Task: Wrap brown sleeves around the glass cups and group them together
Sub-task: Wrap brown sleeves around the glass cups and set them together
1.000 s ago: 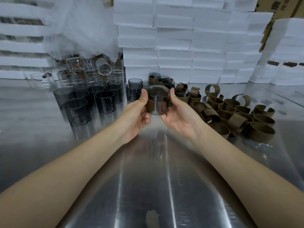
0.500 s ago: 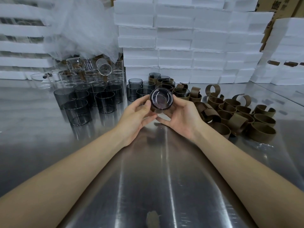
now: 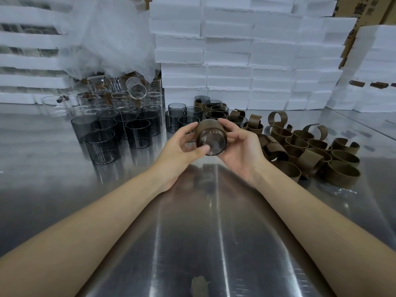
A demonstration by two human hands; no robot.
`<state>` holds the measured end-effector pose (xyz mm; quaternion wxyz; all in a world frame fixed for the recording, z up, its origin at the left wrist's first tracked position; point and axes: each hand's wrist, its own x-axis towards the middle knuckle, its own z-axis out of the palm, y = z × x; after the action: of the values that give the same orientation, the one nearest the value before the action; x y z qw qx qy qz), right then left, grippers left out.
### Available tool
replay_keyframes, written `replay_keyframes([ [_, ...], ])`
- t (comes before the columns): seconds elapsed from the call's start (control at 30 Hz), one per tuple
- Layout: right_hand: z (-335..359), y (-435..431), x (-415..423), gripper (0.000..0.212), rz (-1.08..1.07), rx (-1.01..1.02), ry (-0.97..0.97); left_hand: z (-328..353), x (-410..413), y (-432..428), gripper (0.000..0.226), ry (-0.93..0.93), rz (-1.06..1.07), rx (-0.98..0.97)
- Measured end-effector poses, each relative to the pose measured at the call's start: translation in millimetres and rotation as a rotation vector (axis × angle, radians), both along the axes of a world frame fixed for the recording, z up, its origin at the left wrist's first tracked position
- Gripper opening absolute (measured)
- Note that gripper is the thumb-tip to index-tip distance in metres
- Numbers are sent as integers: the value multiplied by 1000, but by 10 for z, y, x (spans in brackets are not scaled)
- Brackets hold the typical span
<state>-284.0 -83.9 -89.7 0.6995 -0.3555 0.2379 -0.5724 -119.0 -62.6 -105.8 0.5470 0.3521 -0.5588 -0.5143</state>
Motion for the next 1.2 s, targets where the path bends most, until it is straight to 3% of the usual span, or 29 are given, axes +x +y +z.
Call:
replay_keyframes([
  [0.17, 8, 17, 6, 31, 37, -90, -23, -33, 5, -23, 74, -37, 30, -100],
  [0.4, 8, 30, 23, 34, 11, -52, 36, -36, 4, -18, 71, -52, 68, -171],
  [0.6, 9, 55, 50, 31, 73, -47, 131, 4, -3, 19, 68, -51, 90, -214],
  [0.8, -16, 73, 107, 41, 147, 19, 189, 1, 11, 2, 69, -81, 149, -223],
  [1.0, -34, 12, 224, 39, -59, -21, 269, -7, -20, 22, 65, -132, 121, -227],
  [1.2, -13, -7, 265, 46, -124, -60, 358, 13, -2, 39, 63, -115, 107, -217],
])
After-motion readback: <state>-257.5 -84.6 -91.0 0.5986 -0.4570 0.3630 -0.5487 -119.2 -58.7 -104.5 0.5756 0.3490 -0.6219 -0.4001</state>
